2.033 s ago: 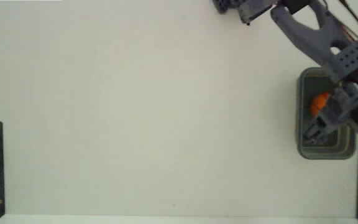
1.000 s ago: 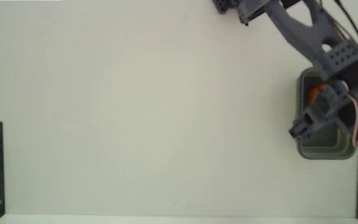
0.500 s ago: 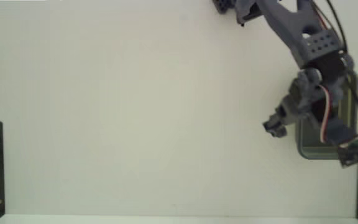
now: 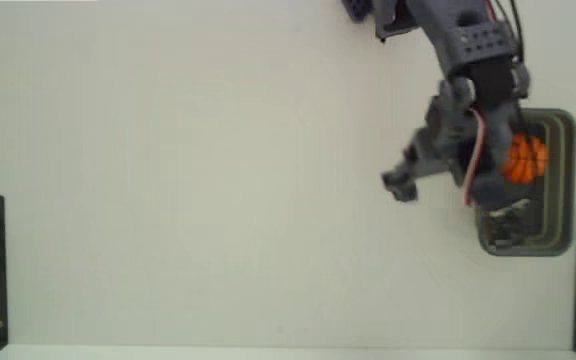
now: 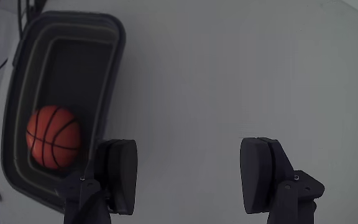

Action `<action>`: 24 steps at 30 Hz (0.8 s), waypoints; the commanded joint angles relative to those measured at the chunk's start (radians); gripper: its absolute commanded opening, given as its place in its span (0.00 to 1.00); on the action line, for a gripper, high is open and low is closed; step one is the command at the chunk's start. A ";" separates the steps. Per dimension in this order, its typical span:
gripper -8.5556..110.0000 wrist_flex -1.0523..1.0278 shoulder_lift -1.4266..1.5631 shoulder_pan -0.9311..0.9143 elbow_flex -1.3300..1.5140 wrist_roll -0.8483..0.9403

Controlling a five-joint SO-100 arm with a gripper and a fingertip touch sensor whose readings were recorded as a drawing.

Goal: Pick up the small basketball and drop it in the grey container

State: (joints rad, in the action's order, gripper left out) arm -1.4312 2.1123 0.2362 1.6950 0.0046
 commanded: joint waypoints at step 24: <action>1.00 0.001 0.337 -0.213 0.274 -0.005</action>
State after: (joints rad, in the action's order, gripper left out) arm -1.4281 2.3884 0.0261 1.9604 0.0046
